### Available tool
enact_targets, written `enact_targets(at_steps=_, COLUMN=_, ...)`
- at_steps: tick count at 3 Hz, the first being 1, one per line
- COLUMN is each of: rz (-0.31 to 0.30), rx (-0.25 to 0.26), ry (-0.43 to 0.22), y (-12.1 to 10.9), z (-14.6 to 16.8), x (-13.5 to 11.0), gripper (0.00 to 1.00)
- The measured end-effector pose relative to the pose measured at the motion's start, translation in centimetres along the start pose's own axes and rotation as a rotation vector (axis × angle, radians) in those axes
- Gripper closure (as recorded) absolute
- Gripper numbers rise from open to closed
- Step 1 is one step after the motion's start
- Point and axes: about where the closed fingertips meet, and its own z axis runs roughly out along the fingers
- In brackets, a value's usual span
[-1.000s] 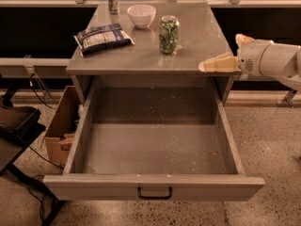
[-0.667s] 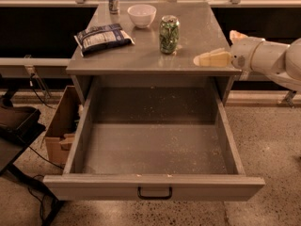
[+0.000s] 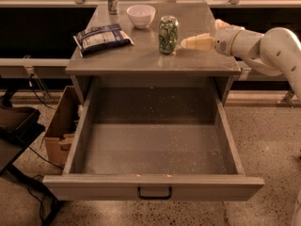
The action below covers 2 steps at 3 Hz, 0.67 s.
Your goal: Place green can into top drawer
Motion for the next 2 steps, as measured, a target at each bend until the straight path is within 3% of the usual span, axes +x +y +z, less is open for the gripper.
enact_targets(at_steps=1, rz=0.012, rx=-0.049, ry=-0.047, y=0.2, z=4.1, x=-1.1, gripper=0.00)
enact_targets(at_steps=2, rz=0.043, rx=-0.118, ry=-0.059, y=2.3, z=7.5, x=-1.0, gripper=0.00)
